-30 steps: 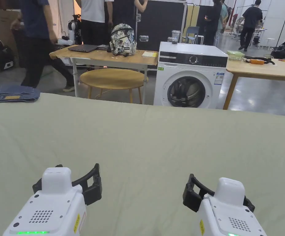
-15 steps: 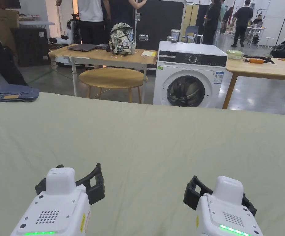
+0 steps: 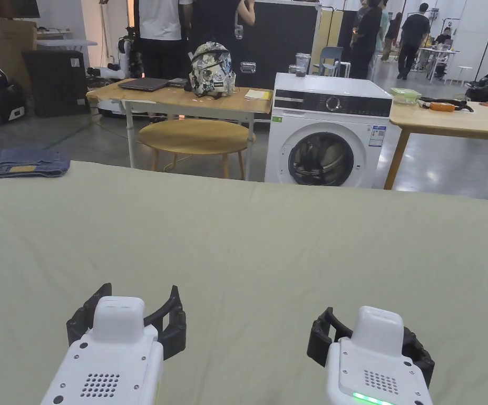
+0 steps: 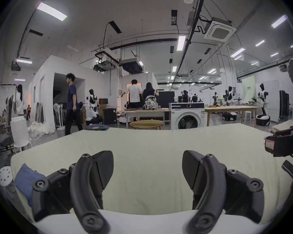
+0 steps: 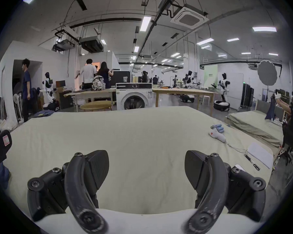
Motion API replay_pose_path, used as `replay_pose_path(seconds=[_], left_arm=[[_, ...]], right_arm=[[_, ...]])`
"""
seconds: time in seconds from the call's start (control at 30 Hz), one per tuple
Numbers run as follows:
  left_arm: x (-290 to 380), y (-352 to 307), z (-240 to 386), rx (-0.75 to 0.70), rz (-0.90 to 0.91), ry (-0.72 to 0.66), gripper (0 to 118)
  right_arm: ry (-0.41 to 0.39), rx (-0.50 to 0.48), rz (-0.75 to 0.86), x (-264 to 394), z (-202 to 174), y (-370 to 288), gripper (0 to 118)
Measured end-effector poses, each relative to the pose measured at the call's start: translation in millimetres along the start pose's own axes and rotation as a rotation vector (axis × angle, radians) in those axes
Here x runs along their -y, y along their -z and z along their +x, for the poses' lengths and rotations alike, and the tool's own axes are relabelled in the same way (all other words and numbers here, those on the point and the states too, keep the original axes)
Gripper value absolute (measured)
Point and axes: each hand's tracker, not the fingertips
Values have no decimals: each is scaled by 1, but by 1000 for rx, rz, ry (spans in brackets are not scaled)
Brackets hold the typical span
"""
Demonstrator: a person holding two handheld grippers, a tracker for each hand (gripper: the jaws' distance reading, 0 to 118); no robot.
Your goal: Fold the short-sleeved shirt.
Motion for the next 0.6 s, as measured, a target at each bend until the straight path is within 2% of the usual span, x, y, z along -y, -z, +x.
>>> replay_pose_path(seconds=[0.27, 0.53, 0.6], left_arm=[[3, 0, -2, 8, -9, -2, 85], [3, 0, -5, 15, -20, -4, 85], [3, 0, -6, 16, -20, -3, 85]], right_arm=[[-26, 1, 3, 4, 0, 2, 94], [-23, -11, 15, 3, 6, 4, 94], [0, -10, -6, 1, 9, 5, 94]])
